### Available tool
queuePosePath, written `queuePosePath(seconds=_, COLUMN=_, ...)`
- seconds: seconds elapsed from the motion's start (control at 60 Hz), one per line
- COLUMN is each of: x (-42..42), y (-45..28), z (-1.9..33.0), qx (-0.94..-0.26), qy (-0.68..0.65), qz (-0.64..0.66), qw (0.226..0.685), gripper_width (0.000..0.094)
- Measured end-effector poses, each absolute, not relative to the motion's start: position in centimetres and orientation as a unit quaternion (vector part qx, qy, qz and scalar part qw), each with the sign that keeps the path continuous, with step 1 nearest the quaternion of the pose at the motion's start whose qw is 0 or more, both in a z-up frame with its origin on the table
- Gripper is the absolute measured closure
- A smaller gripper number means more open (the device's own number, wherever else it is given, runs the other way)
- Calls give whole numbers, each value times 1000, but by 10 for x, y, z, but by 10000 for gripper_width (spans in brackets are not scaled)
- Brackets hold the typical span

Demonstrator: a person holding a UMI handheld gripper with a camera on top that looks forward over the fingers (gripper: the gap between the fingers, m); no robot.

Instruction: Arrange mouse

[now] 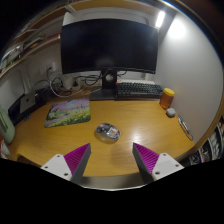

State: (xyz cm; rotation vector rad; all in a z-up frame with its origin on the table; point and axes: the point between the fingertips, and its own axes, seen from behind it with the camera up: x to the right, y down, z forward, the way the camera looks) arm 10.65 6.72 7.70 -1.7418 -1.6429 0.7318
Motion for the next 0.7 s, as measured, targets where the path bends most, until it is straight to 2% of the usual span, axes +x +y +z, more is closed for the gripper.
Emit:
queuePosePath(seconds=0.317, x=42, y=76, z=34, qx=-645, qy=-635, qz=281, qw=319, gripper_width=72)
queuePosePath(seconds=0.517, x=11, y=82, z=0, qx=-645, qy=-648, qz=269, qw=304, gripper_width=74)
queuePosePath(seconds=0.7, x=-14, y=86, z=-8, qx=-641, qy=-651, qz=277, qw=297, gripper_width=74)
